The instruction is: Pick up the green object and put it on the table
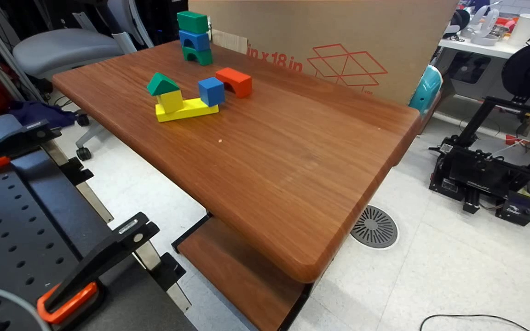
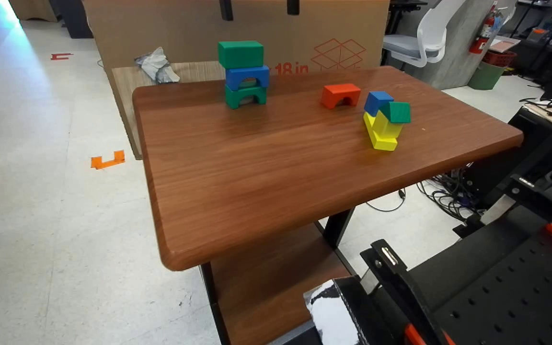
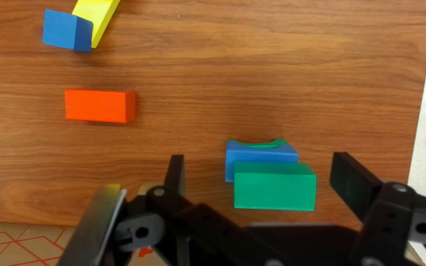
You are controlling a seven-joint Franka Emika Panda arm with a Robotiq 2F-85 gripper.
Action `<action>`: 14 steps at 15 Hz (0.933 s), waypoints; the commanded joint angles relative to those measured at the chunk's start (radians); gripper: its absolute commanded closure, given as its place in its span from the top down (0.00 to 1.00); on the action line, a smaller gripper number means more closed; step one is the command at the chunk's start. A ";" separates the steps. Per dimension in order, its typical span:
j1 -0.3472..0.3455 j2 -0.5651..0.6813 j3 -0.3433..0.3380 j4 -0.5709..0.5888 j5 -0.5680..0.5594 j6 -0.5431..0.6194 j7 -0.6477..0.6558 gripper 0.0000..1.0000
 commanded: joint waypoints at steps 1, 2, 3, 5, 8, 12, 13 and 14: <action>0.028 0.045 -0.026 0.053 0.016 -0.017 -0.004 1.00; 0.030 0.052 -0.027 0.059 0.016 -0.019 -0.004 1.00; 0.033 0.063 -0.028 0.071 0.016 -0.022 -0.003 1.00; 0.039 0.084 -0.031 0.095 0.014 -0.028 0.001 1.00; 0.047 0.111 -0.034 0.128 0.015 -0.035 -0.001 1.00; 0.059 0.142 -0.040 0.167 0.012 -0.043 0.000 1.00; 0.062 0.151 -0.042 0.178 0.011 -0.049 0.002 1.00; 0.066 0.159 -0.046 0.188 0.008 -0.055 0.001 1.00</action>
